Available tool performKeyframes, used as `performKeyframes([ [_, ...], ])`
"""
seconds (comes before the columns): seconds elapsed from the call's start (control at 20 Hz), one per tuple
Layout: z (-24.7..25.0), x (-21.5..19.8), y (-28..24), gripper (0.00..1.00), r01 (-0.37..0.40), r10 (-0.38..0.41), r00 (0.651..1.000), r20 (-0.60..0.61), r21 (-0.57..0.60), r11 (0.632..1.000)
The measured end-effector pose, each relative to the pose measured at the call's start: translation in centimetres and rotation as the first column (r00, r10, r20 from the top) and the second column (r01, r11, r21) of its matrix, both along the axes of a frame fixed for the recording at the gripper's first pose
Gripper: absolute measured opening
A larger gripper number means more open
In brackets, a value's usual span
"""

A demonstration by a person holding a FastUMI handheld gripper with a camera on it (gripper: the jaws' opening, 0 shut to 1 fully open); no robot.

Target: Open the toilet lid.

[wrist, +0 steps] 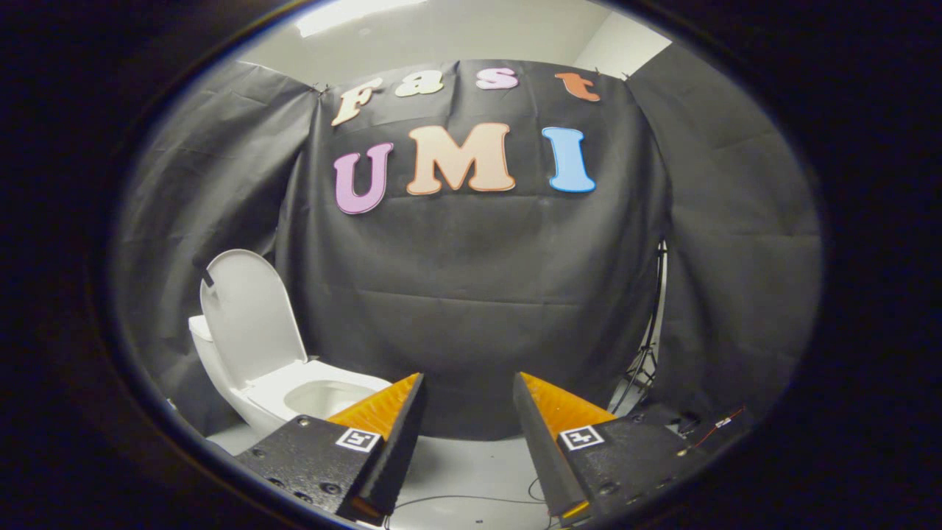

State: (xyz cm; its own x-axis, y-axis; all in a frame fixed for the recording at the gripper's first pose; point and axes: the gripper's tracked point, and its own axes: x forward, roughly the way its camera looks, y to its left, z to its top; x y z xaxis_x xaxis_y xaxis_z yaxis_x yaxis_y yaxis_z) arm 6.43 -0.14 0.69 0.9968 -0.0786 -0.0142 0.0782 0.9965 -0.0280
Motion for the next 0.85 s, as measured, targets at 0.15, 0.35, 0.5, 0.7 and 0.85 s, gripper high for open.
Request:
performKeyframes([
  [0.15,-0.3,-0.1,0.6,0.74,-0.036,0.036,0.999,-0.009,0.011,0.999],
  [0.35,-0.9,0.0,1.2,0.74,-0.072,0.073,0.997,-0.029,0.013,0.997],
  [0.5,-0.7,-0.3,1.2,0.74,-0.081,0.082,0.996,-0.022,0.021,0.996],
  [0.7,-0.8,-0.3,1.2,0.74,-0.079,0.080,0.997,-0.021,0.027,0.997],
  [0.85,-1.3,-0.3,1.6,0.74,-0.100,0.102,0.994,-0.049,0.033,0.994],
])
